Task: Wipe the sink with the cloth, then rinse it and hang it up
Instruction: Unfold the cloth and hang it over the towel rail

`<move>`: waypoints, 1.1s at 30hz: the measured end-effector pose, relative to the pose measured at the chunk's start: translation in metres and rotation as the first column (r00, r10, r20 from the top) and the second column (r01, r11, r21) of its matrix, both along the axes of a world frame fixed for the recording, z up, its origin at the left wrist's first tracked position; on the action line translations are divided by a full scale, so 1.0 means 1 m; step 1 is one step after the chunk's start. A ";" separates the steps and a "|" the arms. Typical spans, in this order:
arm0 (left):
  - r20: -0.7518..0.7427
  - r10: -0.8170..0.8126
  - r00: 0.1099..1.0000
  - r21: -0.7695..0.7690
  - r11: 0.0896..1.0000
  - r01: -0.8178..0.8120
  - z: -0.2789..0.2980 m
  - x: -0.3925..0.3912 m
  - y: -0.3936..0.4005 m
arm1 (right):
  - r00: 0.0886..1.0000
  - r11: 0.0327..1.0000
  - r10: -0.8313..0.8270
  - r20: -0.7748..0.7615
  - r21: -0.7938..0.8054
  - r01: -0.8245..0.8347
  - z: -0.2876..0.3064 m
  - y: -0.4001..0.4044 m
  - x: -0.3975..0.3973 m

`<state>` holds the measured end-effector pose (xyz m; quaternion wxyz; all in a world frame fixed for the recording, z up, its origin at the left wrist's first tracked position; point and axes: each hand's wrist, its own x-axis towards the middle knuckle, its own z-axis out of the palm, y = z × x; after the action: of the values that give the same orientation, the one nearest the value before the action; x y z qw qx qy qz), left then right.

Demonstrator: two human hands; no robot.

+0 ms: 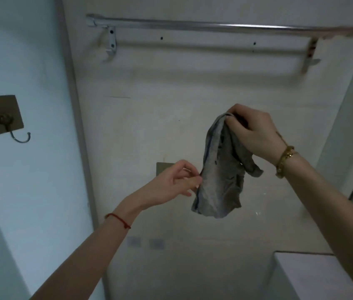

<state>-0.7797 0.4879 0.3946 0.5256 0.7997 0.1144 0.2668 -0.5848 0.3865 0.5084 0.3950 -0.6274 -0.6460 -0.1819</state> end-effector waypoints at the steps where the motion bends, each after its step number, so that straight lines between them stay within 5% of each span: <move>1: -0.004 0.023 1.000 0.055 0.998 -0.022 -0.002 0.005 -0.003 | 1.000 1.000 -0.013 -0.010 0.001 0.013 0.001 0.001 0.000; 8: 0.078 0.332 0.940 0.251 0.906 -0.341 0.026 -0.006 0.026 | 0.992 0.993 -0.116 0.046 0.010 0.116 0.023 -0.014 0.019; 15: 0.407 0.556 0.725 0.338 0.646 -0.685 0.137 -0.034 0.033 | 0.926 0.957 -0.292 0.241 0.082 0.280 0.058 -0.030 0.027; 21: 0.408 0.481 0.776 0.191 0.787 -0.587 0.213 -0.042 0.029 | 0.877 0.890 -0.397 0.270 0.349 0.295 0.111 -0.035 0.031; 24: 0.315 0.402 0.860 0.115 0.883 -0.455 0.245 -0.041 0.040 | 0.922 0.916 -0.344 0.176 0.279 0.288 0.143 -0.033 0.032; 28: 0.258 0.325 0.910 0.115 0.925 -0.363 0.282 -0.043 0.055 | 0.981 0.972 -0.107 -0.162 0.189 0.137 0.180 -0.030 0.032; 33: 0.417 0.230 0.879 -0.007 0.968 -0.250 0.329 -0.034 0.058 | 0.974 0.967 -0.121 -0.189 0.200 0.159 0.225 -0.013 0.029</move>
<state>-0.8139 0.5459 0.7235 0.4819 0.7164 0.0922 0.4960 -0.5554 0.3733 0.7334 0.5016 -0.6390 -0.5394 -0.2217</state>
